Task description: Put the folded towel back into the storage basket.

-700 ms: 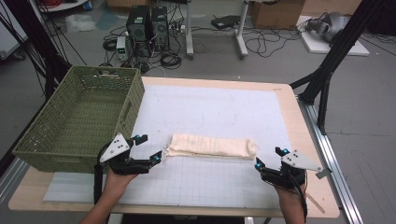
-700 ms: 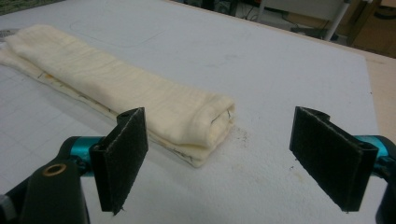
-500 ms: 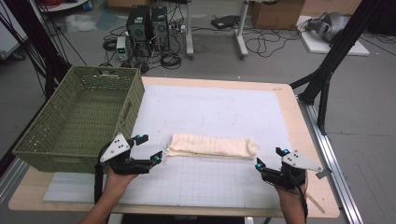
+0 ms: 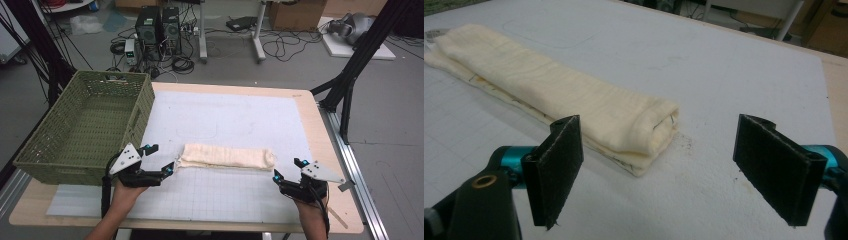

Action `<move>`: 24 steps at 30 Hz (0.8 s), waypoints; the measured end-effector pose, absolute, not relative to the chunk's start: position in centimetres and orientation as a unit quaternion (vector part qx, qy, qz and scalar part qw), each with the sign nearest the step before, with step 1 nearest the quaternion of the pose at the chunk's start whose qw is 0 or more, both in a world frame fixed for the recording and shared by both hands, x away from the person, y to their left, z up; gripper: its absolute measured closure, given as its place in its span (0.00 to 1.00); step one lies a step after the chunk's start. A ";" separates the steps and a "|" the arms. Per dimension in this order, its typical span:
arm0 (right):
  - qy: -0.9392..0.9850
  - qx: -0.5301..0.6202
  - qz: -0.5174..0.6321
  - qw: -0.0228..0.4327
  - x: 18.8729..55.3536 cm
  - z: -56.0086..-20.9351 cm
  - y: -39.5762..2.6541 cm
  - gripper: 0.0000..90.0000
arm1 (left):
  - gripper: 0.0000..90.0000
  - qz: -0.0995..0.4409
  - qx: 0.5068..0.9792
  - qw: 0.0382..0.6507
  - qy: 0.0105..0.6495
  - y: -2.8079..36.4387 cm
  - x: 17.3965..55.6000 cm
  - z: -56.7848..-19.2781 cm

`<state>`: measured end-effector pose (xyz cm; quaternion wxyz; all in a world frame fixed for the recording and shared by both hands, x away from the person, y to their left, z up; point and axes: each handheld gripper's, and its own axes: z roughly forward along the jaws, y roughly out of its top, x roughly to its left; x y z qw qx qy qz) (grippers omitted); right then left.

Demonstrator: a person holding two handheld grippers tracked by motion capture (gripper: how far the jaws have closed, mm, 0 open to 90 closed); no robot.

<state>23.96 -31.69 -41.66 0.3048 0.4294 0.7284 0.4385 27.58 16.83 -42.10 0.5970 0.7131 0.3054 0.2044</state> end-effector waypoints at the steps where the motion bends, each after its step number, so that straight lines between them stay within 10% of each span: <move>1: 0.729 0.428 0.438 0.306 24.0 -41.7 -31.7 0.21 | 0.18 0.204 0.713 0.597 0.306 16.8 27.6 -42.1; 24: 0.730 0.430 0.436 0.303 24.0 -41.8 -31.7 0.21 | 0.18 0.200 0.710 0.601 0.307 16.7 27.5 -41.8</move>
